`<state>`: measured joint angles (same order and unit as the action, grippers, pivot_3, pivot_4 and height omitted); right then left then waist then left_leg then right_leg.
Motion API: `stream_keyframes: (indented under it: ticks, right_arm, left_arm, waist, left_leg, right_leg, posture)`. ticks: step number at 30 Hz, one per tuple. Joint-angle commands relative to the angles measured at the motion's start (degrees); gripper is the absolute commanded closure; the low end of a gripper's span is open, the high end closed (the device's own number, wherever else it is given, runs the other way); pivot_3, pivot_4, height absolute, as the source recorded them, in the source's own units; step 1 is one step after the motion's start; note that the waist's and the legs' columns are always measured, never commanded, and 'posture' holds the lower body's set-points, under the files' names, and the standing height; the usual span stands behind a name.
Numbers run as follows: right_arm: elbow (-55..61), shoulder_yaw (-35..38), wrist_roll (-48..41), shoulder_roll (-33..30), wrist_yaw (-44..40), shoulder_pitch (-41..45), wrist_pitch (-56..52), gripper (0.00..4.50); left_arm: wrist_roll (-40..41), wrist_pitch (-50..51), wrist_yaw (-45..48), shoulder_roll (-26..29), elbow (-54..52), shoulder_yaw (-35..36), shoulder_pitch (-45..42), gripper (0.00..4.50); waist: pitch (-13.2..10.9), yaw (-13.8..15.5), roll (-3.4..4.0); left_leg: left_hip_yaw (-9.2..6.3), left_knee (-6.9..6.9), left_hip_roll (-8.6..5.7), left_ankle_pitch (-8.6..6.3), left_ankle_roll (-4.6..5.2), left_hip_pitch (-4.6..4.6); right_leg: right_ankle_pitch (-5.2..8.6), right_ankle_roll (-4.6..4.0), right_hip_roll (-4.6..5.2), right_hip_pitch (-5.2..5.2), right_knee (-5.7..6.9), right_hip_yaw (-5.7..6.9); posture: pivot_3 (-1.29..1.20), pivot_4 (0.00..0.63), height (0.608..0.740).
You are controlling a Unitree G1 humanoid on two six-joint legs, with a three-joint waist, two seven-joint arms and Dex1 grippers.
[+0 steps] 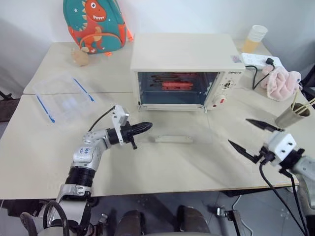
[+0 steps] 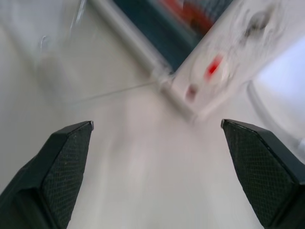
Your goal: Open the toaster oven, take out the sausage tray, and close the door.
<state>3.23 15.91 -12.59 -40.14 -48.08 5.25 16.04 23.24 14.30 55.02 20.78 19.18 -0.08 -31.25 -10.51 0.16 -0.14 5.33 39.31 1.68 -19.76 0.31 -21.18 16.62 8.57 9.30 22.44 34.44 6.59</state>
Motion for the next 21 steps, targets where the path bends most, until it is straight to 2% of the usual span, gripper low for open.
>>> stream_keyframes:
  ticks: [1,4,6,10,13,16,21]
  right_arm:
    - [6.99,-6.52,5.13,3.53,7.32,5.92,-8.94,0.00]
    - [7.43,-13.54,8.93,5.15,6.63,10.96,-10.39,0.00]
    - [4.42,-17.25,14.37,6.20,9.04,15.45,-9.02,0.00]
    - [-5.89,-23.31,28.50,7.06,18.05,24.58,-3.50,0.00]
    - [-14.02,-27.97,39.93,7.35,27.74,31.07,0.15,0.00]
    - [-19.98,-30.92,46.32,8.06,34.11,35.69,1.34,0.00]
    - [-27.57,-33.46,50.65,10.42,40.46,41.18,1.78,0.00]
  left_arm:
    - [1.94,-1.58,1.09,0.10,-3.42,2.42,2.44,4.48]
    - [5.76,-2.31,2.51,0.84,-8.56,5.88,5.09,3.87]
    - [8.21,-2.50,2.71,2.20,-11.60,9.31,6.85,3.26]
    - [9.31,-2.27,1.85,6.57,-17.22,14.37,11.98,2.00]
    - [9.59,-2.78,0.95,8.68,-20.72,17.45,17.19,1.13]
    - [9.48,-4.46,0.50,9.15,-22.55,19.07,20.59,0.15]
    - [9.81,-5.78,-2.92,7.79,-25.73,20.17,23.66,0.05]
  waist:
    - [0.01,-0.32,0.00]
    - [0.01,-0.38,0.01]
    - [0.00,-0.33,0.00]
    - [0.00,-0.45,0.00]
    - [0.00,-0.70,0.00]
    - [0.00,-0.93,0.00]
    - [0.00,-1.59,0.00]
  left_leg:
    - [0.00,0.00,0.03,0.00,-0.01,0.01]
    - [0.00,0.01,0.05,0.00,-0.03,-0.05]
    - [-0.03,0.01,0.05,-0.01,-0.04,-0.09]
    - [-0.03,0.03,0.02,-0.01,-0.03,-0.10]
    - [-0.05,0.00,0.03,-0.01,-0.03,-0.10]
    - [-0.05,-0.04,0.04,-0.01,-0.04,-0.12]
    - [-0.06,-0.04,0.03,-0.01,-0.05,-0.15]
  right_leg:
    - [-0.01,-0.01,0.00,0.02,0.05,0.00]
    - [-0.01,-0.02,0.00,0.19,0.25,-0.01]
    - [-0.01,-0.02,0.00,0.21,0.28,0.02]
    - [-0.01,-0.02,0.06,0.21,0.25,0.03]
    - [-0.01,-0.02,0.08,0.22,0.28,0.03]
    - [-0.01,-0.02,0.09,0.29,0.33,0.05]
    - [-0.01,-0.02,0.11,0.28,0.33,0.07]
  posture:
    - [0.00,0.150,0.740]
    - [0.00,0.150,0.740]
    - [0.00,0.150,0.740]
    - [0.00,0.150,0.740]
    - [0.00,0.150,0.740]
    - [0.00,0.150,0.740]
    - [0.00,0.150,0.740]
